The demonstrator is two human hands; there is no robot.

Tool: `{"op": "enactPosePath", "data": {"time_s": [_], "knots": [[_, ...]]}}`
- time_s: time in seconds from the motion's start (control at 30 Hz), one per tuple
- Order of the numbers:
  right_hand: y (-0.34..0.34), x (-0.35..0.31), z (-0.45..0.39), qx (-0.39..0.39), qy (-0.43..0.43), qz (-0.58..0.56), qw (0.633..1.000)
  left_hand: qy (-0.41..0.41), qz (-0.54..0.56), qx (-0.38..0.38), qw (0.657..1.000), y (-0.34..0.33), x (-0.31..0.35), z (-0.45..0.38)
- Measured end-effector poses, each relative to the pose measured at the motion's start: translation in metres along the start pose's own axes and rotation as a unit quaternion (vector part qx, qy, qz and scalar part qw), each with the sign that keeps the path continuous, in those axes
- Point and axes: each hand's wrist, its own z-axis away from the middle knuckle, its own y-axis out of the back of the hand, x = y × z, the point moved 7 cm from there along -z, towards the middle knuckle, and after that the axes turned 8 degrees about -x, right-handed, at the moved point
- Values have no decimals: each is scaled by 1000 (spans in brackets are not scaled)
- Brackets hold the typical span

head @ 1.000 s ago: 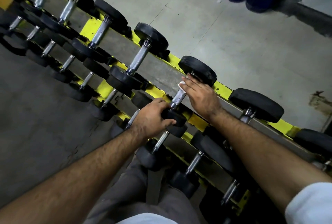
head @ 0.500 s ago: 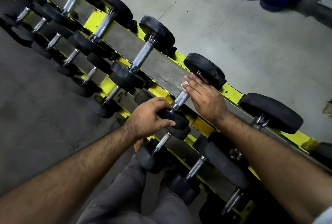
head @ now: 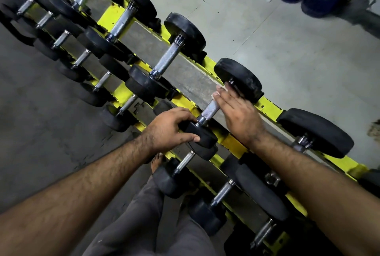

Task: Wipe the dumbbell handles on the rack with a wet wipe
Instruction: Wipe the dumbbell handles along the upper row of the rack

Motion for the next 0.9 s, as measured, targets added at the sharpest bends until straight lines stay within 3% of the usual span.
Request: {"op": "enactPosePath", "data": {"time_s": [0.13,0.27,0.3,0.43,0.57,0.6,0.67,0.73,0.77,0.87,0.9], "knots": [[-19,-29,11,-43,149,30,987,9,-8,-5,1000,-2,0,-1],[1,9,-1,-19,11,3,1000,12,-13,-5,1000,-2,1,-1],[-2,-1,0,-19,9,-6,1000,10,-14,-2,1000,-2,3,0],[-12,-28,6,-43,152,6,987,6,-23,-3,1000,-3,3,-1],[6,5,-2,-2,16,-28,999,-6,-2,17,1000,-4,-1,1],[-1,-9,1,-7,25,-43,999,-8,7,22,1000,-5,-1,2],[-17,-44,11,-48,129,-36,990,-10,21,32,999,-5,-1,3],[-17,-41,12,-57,196,-8,979,-13,29,38,999,-6,-4,3],[-13,-27,7,-45,180,-7,983,-13,33,43,998,-7,-6,3],[3,7,-1,-17,24,-55,998,-15,38,48,998,-8,-7,4],[0,-5,2,-23,34,-61,997,-13,39,49,998,-7,-6,5]]}}
